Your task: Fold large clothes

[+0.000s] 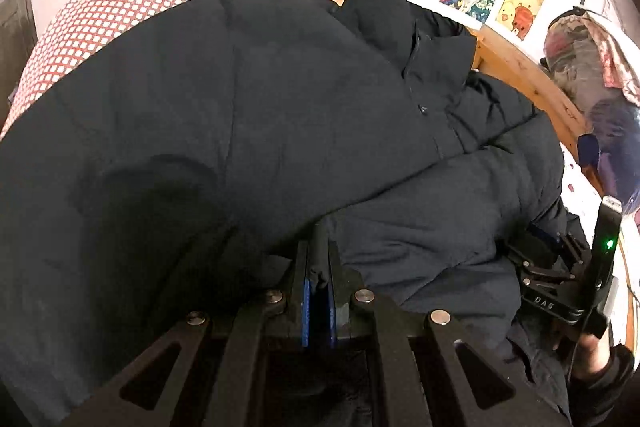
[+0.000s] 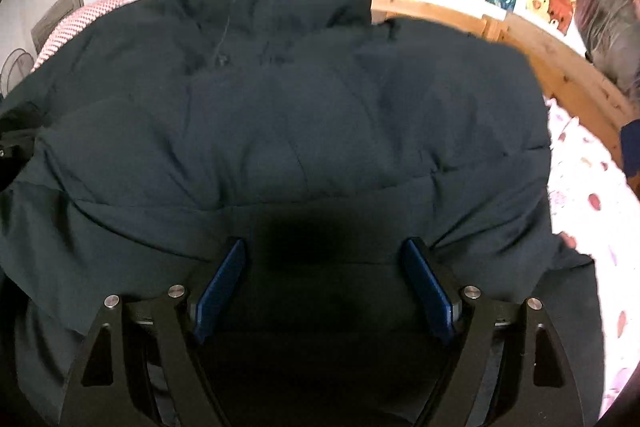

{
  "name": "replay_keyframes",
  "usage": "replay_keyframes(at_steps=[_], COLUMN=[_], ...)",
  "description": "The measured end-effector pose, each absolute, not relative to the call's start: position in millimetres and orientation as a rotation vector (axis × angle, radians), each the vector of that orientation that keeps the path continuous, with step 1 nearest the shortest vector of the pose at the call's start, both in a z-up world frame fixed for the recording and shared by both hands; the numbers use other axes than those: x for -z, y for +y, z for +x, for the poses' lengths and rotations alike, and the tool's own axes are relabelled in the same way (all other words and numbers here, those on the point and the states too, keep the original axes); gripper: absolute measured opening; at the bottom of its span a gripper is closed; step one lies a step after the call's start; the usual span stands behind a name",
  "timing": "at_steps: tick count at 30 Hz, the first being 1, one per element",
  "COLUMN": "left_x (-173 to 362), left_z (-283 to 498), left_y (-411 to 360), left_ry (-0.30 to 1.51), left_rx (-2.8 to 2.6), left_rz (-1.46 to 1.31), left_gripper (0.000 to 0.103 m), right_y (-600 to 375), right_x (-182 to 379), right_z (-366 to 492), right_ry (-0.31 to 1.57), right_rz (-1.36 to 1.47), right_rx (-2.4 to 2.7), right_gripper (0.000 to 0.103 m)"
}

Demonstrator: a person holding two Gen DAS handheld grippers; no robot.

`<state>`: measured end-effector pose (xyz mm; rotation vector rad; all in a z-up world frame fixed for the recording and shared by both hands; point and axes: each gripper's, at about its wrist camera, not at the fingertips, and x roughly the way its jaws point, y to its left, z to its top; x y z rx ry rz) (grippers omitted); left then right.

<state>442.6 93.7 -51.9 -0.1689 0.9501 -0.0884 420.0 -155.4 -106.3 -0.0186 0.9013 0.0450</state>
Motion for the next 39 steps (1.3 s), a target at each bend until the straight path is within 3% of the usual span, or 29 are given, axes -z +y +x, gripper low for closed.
replay_keyframes(at_steps=[7,9,11,13,14,20,28,39], left_x=[28.9,20.0,10.1,0.0,-5.2,-9.4,27.2,68.2], left_z=[420.0,405.6,384.6,359.7,345.2,262.2,178.3,157.3], left_y=[109.5,111.5,116.1,124.0,127.7,158.0,203.2,247.6], left_ry=[0.889,0.866,0.832,0.781,0.755,0.709,0.661,0.494], left_rx=[0.101,0.094,0.1,0.074,0.058,-0.022,-0.224,-0.449], left_rz=[-0.256,-0.257,-0.288,-0.32,-0.337,-0.478,-0.79,-1.094], left_gripper=[0.018,0.03,0.059,0.076,0.08,0.086,0.089,0.089], right_y=[-151.3,-152.2,-151.0,-151.7,-151.4,-144.6,-128.1,-63.7], right_x=[115.6,113.4,111.3,108.9,107.7,96.4,78.2,25.0], right_z=[415.7,408.9,400.1,395.6,393.0,380.0,361.2,356.5], right_ry=[0.873,0.848,0.825,0.808,0.799,0.773,0.766,0.72], right_rz=[-0.022,-0.016,-0.019,-0.024,-0.029,-0.097,-0.172,-0.214], right_rx=[-0.043,-0.043,-0.038,-0.03,-0.024,0.004,-0.022,-0.215], right_gripper=[0.079,0.08,0.081,0.082,0.082,0.084,0.084,0.084])
